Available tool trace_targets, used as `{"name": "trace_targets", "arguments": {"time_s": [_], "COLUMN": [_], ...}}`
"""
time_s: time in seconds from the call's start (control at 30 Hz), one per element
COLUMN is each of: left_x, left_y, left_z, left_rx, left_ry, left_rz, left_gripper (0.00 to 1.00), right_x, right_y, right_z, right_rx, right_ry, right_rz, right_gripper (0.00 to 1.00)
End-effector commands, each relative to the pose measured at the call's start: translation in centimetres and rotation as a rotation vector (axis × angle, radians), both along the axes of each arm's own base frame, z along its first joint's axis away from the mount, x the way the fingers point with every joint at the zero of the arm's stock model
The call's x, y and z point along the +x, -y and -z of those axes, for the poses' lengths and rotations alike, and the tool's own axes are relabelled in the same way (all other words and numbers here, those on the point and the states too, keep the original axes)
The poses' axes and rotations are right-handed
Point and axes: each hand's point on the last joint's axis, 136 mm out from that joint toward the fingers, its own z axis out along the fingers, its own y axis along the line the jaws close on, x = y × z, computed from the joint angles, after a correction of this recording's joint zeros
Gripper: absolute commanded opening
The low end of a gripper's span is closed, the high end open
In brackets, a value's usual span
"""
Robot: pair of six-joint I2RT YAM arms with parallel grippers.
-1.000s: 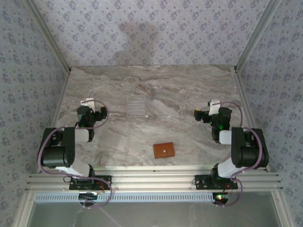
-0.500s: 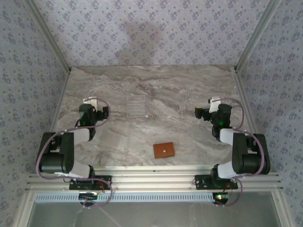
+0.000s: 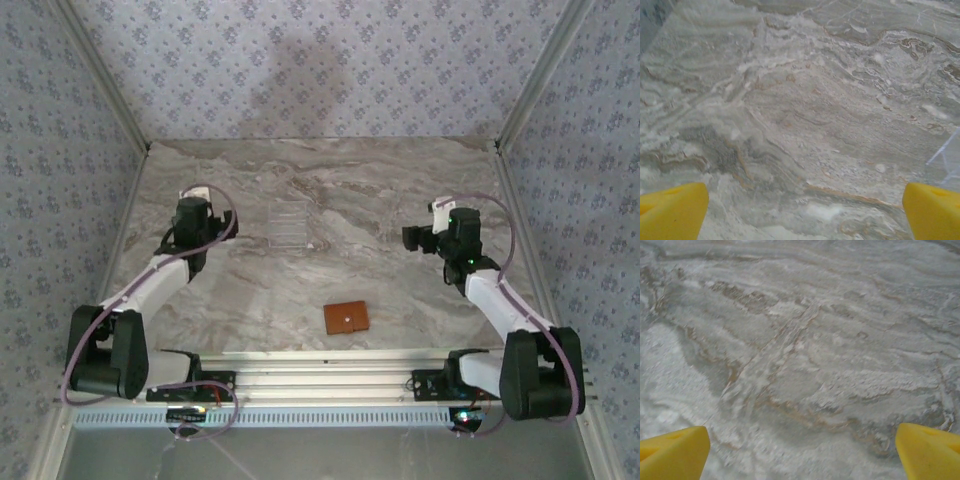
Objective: Take the credit cards out of the card holder
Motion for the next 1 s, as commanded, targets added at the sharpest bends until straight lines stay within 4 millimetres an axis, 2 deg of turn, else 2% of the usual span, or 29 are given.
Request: {"name": "trace_targets", "arguments": {"time_s": [0.0,0.2,0.43,0.97], "left_x": [-0.8,-0.5,0.3,1.4], "left_y": [1.6,4.9,7.7,9.9], "left_z": [0.6,1.1,1.2,2.5], "left_rx": [-0.134,-0.17,-0.229,-0.289], "left_ry": [-0.15,-0.24,-0.298,-0.404], "left_rz": [-0.007,0.077,0.125,0.174], "left_gripper": [0.99,0.97,0.94,0.88], "right_x": [-1.8,-2.8,-2.7,-2.7], "right_y": [-0.3,-0.5,-0.6,-0.2], "right_z": [0.3,0.8,1.1,0.5], "right_rx": [-0.015,-0.005,0.024,0.03], "right_ry": [-0.085,-0.147,-0.179,-0.185], "right_rz": [0.02,0.025,0.039,0.063], "right_gripper": [0.97,0.95,0.94,0.93]}}
